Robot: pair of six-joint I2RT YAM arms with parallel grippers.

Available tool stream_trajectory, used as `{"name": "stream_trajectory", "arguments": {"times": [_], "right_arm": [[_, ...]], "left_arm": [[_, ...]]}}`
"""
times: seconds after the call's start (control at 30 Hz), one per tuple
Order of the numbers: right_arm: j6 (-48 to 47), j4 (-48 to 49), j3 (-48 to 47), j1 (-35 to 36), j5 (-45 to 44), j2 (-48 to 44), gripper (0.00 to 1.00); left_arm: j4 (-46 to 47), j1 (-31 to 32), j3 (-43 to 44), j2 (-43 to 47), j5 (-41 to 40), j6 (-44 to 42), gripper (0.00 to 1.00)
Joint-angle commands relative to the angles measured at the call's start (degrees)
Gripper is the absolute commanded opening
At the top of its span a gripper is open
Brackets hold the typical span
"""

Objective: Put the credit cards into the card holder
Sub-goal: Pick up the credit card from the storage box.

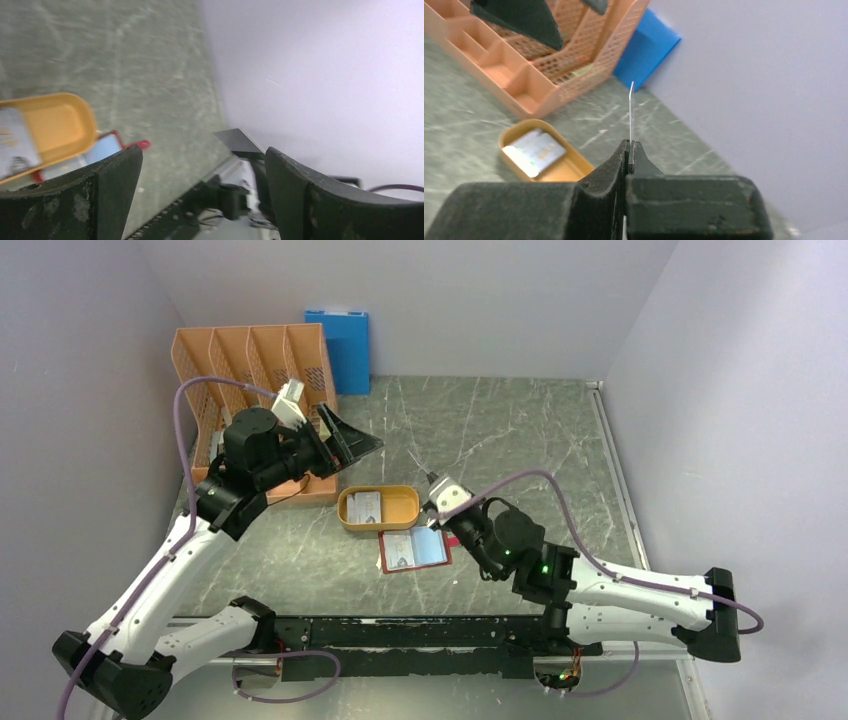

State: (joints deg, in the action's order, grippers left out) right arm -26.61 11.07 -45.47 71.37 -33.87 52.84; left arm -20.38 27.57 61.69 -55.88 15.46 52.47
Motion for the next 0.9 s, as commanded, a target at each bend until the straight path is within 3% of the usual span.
{"name": "stream_trajectory", "arguments": {"times": [0.0,0.3,0.57,0.87], "right_arm": [[-27.66,19.20,4.95,4.03,-9.45,-1.68,0.00],[-49.83,34.02,11.25,8.70,-5.34,2.51,0.00],[-55.65,37.70,12.98,11.05,-4.86,5.12,0.00],[-57.47,39.26,14.11,11.59,-4.53,4.87,0.00]], "left_arm": [[9.85,0.03,1.68,-1.47,15.61,9.96,0.97],[7.27,3.45,6.26,-6.95,15.49,8.75,0.96],[6.17,7.65,8.30,-10.74,14.65,5.71,0.90],[8.89,9.25,6.68,-11.93,15.57,6.21,0.57]]}}
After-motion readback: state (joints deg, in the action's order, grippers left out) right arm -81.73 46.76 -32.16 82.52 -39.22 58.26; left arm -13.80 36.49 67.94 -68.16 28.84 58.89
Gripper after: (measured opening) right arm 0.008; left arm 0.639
